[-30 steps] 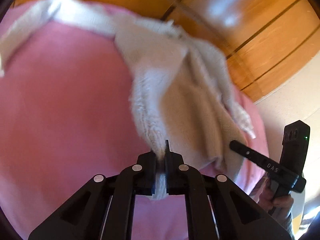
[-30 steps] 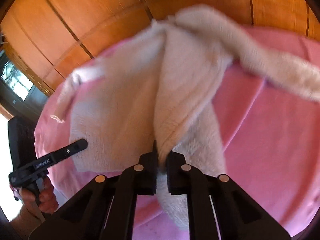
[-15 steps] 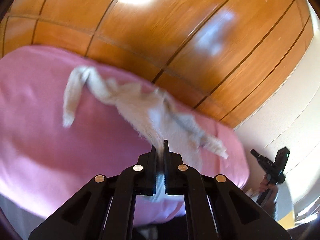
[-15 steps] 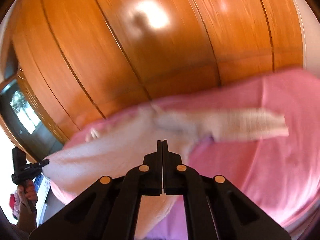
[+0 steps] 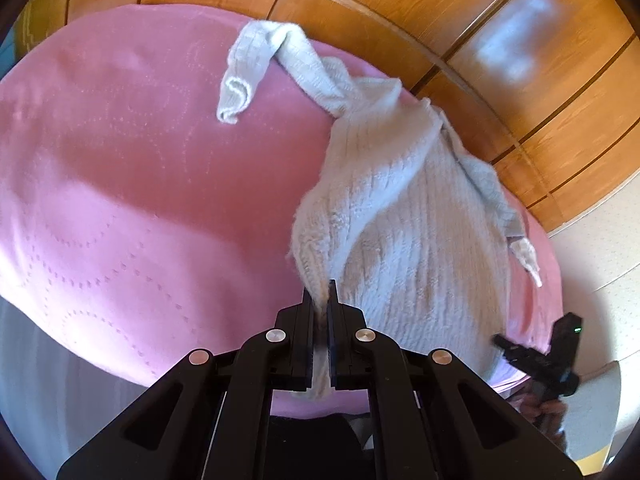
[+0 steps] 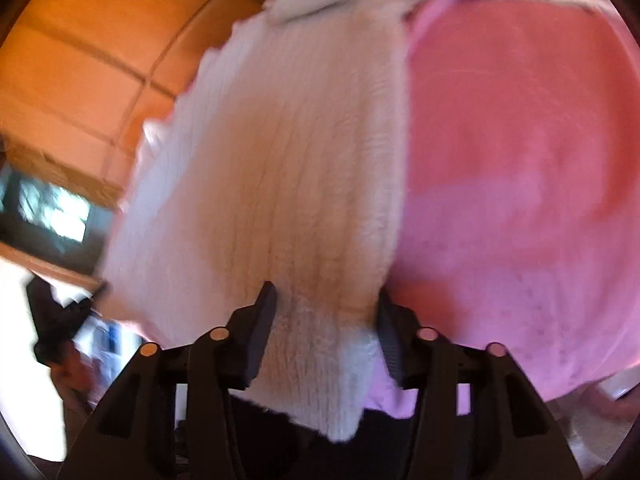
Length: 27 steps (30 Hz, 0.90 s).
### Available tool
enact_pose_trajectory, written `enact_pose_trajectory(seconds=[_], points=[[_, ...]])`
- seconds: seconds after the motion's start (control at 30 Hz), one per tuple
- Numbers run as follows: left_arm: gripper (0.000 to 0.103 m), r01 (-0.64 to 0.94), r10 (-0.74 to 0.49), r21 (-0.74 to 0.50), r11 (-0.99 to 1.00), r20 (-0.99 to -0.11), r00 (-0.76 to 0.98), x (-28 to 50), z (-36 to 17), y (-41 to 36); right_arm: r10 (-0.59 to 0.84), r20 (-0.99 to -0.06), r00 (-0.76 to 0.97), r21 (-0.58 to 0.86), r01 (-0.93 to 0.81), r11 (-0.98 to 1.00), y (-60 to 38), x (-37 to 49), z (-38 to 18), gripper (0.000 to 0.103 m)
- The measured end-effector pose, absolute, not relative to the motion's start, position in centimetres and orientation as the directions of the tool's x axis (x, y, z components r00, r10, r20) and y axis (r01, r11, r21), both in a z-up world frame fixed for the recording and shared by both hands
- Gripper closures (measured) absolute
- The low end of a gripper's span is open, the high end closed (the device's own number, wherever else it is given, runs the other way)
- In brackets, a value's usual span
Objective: Fold small clothes
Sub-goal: 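Lift and shake the sweater out with both grippers, spreading it over the bed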
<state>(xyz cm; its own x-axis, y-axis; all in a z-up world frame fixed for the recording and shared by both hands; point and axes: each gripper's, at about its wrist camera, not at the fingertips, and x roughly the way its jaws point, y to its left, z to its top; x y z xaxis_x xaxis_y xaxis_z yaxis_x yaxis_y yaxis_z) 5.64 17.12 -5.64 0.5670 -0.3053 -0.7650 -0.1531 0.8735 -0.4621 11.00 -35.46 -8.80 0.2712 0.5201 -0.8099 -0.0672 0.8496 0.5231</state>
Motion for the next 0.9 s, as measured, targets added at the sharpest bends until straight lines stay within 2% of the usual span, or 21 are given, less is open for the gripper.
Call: enact_pose_trajectory(seconds=[0.03,0.2,0.3,0.4,0.47,0.53,0.6,0.67,0.77,0.8,0.83,0.87,0.9], points=[[0.099,-0.142,-0.308,-0.465,0.874,-0.756,0.577,5.2,-5.4,17.3,0.495,-0.823,0.278,0.485,-0.109,0.868,-34.8,11.2,-8.1,0.093],[0.099,-0.056,-0.338,-0.459,0.887,-0.725,0.600,3.3,-3.3,16.9,0.469,-0.787,0.401,0.425,-0.199,0.883,-37.1,11.0,-2.2,0.094],[0.099,0.000,-0.420,-0.512,0.859,-0.704,0.572,2.5,-3.3,15.3,0.395,-0.792,0.466,0.337,-0.206,0.919,-39.6,10.0,0.7,0.094],[0.099,-0.017,-0.366,-0.430,0.903,-0.788,0.494,2.9,-6.2,13.3,0.300,-0.859,0.415,0.266,-0.140,0.954,-41.4,10.0,-1.9,0.094],[0.098,-0.083,-0.317,-0.388,0.918,-0.842,0.437,3.6,-8.5,13.2,0.300,-0.889,0.345,0.284,-0.098,0.954,-41.5,10.2,-5.1,0.084],[0.098,-0.140,-0.311,-0.403,0.904,-0.847,0.430,3.9,-9.1,14.5,0.247,-0.904,0.348,0.242,-0.059,0.969,-41.5,10.2,-5.9,0.048],[0.098,-0.212,-0.266,-0.409,0.888,-0.830,0.489,4.1,-8.1,17.1,0.232,-0.889,0.395,0.242,-0.023,0.970,-41.9,10.2,-5.2,0.043],[0.098,-0.268,-0.219,-0.408,0.873,-0.818,0.532,4.6,-7.3,19.2,0.198,-0.870,0.452,0.225,0.006,0.974,-41.6,10.6,-3.8,0.033],[0.098,-0.348,-0.146,-0.396,0.850,-0.811,0.566,6.4,-6.6,22.0,0.219,-0.827,0.517,0.229,-0.046,0.972,-39.2,11.6,-2.0,0.025],[0.093,-0.370,-0.122,-0.390,0.843,-0.809,0.574,7.4,-6.5,22.6,0.240,-0.817,0.525,0.238,-0.072,0.969,-37.9,12.0,-1.8,0.021],[0.074,-0.379,-0.116,-0.394,0.837,-0.805,0.582,8.1,-6.5,23.0,0.269,-0.806,0.527,0.250,-0.110,0.962,-36.2,12.4,-1.7,0.019],[0.064,-0.394,-0.105,-0.403,0.826,-0.797,0.595,9.0,-6.4,23.4,0.292,-0.805,0.517,0.256,-0.142,0.956,-34.8,12.9,-2.0,0.019],[0.049,-0.403,-0.090,-0.412,0.818,-0.782,0.617,9.7,-6.2,23.5,0.312,-0.807,0.502,0.261,-0.172,0.950,-33.4,13.2,-2.2,0.019]])
